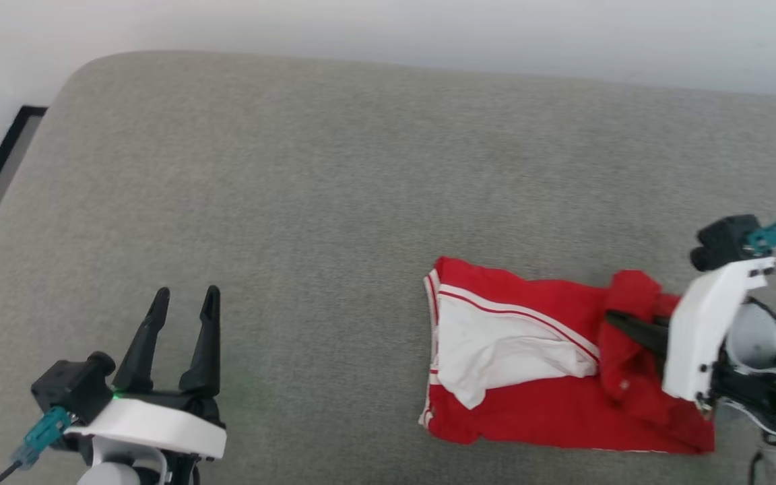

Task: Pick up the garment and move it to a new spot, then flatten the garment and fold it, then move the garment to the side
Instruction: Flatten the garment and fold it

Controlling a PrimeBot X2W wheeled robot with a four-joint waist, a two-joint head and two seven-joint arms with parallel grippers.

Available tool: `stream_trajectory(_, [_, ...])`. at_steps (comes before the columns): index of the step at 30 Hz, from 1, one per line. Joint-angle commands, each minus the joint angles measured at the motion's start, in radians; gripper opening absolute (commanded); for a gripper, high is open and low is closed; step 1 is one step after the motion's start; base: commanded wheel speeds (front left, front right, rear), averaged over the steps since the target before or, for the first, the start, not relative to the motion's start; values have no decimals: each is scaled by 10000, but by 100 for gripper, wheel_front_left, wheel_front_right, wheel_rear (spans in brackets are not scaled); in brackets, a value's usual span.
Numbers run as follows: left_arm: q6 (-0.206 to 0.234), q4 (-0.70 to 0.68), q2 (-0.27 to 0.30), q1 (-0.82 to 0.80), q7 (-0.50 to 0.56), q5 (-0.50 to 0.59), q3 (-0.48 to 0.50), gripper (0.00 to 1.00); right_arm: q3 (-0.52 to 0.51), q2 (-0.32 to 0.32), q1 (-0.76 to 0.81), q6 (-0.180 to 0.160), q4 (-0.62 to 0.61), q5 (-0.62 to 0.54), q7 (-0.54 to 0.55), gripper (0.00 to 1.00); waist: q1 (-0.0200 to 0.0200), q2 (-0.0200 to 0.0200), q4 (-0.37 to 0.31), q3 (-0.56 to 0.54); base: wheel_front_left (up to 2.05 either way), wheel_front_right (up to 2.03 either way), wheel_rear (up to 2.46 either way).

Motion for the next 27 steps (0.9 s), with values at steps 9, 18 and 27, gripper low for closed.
stream_trajectory(9, [-35, 130, 0, -560, -56, -374, -461, 100, 1444, 366, -998, 1, 1156, -80, -787, 0, 0, 0, 970, 236, 0, 0, 0])
stream_trajectory(18, [-35, 140, 35, -482, -56, -555, -366, 100, 2335, 296, -1641, 1, 1879, 255, -1334, 100, 0, 0, 938, 191, 0, 0, 0])
stream_trajectory(27, [-36, -42, 177, -142, -53, -427, 164, 100, 1820, -207, -1298, 1, 774, 769, -1745, 100, 0, 0, 47, -170, 0, 0, 0])
